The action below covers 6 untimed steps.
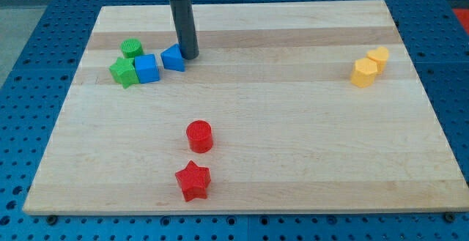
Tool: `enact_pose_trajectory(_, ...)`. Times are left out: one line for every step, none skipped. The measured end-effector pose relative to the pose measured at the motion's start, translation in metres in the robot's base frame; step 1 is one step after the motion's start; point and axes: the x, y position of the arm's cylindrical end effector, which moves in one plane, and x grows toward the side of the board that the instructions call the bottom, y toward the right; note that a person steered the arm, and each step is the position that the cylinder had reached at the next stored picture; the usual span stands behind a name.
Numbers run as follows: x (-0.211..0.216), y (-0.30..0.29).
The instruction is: Keep red blocks in a horizontal line
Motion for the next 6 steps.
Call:
enact_pose_trajectory(0.0023,-0.0125)
enact_pose_trajectory(0.0023,-0.0192)
enact_pose_trajectory(0.0023,-0.0192)
enact_pose_trajectory(0.0023,-0.0211)
enact_pose_trajectory(0.0023,-0.022)
enact_pose_trajectory(0.0023,-0.022)
